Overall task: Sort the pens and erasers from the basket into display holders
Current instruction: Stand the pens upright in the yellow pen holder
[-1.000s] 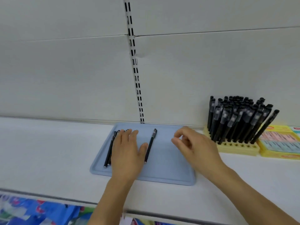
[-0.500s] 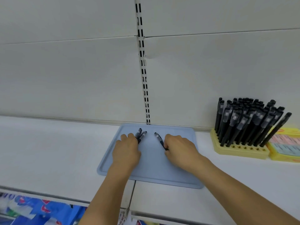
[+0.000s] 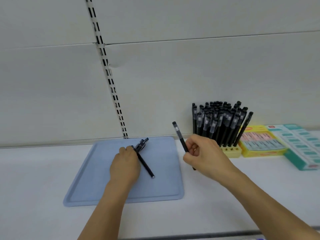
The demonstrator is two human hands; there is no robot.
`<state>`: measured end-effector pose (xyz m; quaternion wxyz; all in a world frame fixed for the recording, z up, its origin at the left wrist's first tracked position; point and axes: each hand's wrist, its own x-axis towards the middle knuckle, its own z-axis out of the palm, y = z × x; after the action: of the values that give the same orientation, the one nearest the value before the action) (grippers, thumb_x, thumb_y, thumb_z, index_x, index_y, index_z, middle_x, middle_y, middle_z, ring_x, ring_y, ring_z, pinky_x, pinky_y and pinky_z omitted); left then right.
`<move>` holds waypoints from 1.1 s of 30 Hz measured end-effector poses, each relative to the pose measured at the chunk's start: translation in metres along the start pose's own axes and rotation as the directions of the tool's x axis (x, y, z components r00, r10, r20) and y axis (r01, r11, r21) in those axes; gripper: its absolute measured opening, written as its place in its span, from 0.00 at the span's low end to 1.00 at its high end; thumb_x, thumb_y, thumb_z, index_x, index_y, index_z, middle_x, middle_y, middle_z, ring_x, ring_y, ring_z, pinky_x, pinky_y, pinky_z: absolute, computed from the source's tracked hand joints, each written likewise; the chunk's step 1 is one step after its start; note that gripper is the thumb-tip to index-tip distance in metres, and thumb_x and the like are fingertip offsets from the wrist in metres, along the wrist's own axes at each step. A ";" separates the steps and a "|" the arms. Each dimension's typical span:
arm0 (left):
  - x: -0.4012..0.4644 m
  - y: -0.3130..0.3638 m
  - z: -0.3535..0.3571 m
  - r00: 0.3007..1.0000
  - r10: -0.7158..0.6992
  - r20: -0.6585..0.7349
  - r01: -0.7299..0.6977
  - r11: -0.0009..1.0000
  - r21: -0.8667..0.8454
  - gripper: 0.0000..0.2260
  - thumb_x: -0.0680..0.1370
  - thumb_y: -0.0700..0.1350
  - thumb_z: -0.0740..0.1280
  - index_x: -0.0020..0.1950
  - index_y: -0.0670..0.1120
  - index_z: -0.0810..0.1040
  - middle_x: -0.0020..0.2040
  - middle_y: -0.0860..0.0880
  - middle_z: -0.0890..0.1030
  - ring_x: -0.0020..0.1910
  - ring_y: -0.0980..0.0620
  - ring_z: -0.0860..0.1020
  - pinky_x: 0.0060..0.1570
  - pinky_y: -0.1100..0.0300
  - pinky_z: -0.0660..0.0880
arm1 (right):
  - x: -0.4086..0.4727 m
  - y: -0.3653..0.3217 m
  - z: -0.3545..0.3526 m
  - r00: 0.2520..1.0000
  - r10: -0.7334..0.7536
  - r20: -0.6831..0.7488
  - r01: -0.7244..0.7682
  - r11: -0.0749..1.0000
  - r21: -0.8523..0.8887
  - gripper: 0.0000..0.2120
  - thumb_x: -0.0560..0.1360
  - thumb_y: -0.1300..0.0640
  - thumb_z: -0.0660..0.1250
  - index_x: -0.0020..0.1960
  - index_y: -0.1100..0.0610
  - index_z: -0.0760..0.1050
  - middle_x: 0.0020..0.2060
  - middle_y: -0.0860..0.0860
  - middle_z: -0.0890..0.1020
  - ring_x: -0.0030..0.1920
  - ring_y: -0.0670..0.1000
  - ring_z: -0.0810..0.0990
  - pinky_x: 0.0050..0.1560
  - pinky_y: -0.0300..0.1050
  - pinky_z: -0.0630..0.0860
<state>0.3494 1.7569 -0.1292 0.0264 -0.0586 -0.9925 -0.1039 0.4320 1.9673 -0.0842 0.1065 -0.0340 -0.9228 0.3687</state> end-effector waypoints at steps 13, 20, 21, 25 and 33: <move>0.013 0.016 -0.010 0.979 -0.170 0.110 0.186 0.970 -0.157 0.12 0.74 0.51 0.68 0.45 0.44 0.70 0.44 0.46 0.75 0.45 0.43 0.73 0.39 0.58 0.68 | -0.012 0.051 -0.040 0.887 0.122 -0.446 0.017 0.955 0.296 0.08 0.74 0.60 0.70 0.39 0.55 0.73 0.33 0.53 0.77 0.35 0.50 0.75 0.36 0.45 0.75; 0.009 0.018 -0.015 0.983 -0.132 0.126 0.182 0.768 -0.615 0.08 0.76 0.45 0.66 0.42 0.42 0.79 0.35 0.49 0.82 0.31 0.51 0.73 0.33 0.60 0.67 | 0.001 0.067 -0.038 0.901 0.126 -0.414 -0.047 0.980 0.195 0.06 0.75 0.57 0.70 0.40 0.54 0.74 0.35 0.52 0.80 0.39 0.54 0.80 0.41 0.50 0.79; 0.006 0.023 -0.017 0.981 -0.111 0.162 0.195 0.641 -0.743 0.07 0.78 0.45 0.65 0.44 0.44 0.80 0.36 0.50 0.84 0.31 0.52 0.72 0.34 0.59 0.68 | 0.003 0.067 -0.037 0.906 0.115 -0.408 -0.049 0.985 0.167 0.07 0.75 0.57 0.70 0.40 0.54 0.74 0.35 0.52 0.80 0.39 0.53 0.80 0.41 0.50 0.79; -0.005 0.040 -0.028 0.969 0.023 0.246 0.230 0.279 -0.932 0.07 0.82 0.44 0.63 0.52 0.45 0.80 0.38 0.51 0.81 0.32 0.54 0.67 0.31 0.63 0.65 | 0.009 0.067 -0.034 0.923 0.078 -0.377 -0.061 0.996 0.058 0.07 0.75 0.57 0.70 0.40 0.53 0.74 0.33 0.47 0.79 0.37 0.49 0.78 0.39 0.47 0.77; -0.023 0.069 -0.031 0.950 0.187 0.249 0.235 0.093 -0.968 0.11 0.82 0.46 0.61 0.54 0.43 0.82 0.38 0.52 0.82 0.35 0.56 0.73 0.36 0.62 0.69 | 0.012 0.070 -0.028 0.929 0.164 -0.332 -0.196 0.978 -0.064 0.07 0.73 0.51 0.71 0.45 0.50 0.74 0.34 0.44 0.77 0.36 0.46 0.76 0.35 0.46 0.73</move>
<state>0.3820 1.8150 -0.0864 -0.1776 -0.0598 -0.6521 -0.7346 0.4255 2.0381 -0.1106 0.2209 -0.1840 -0.9023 0.3214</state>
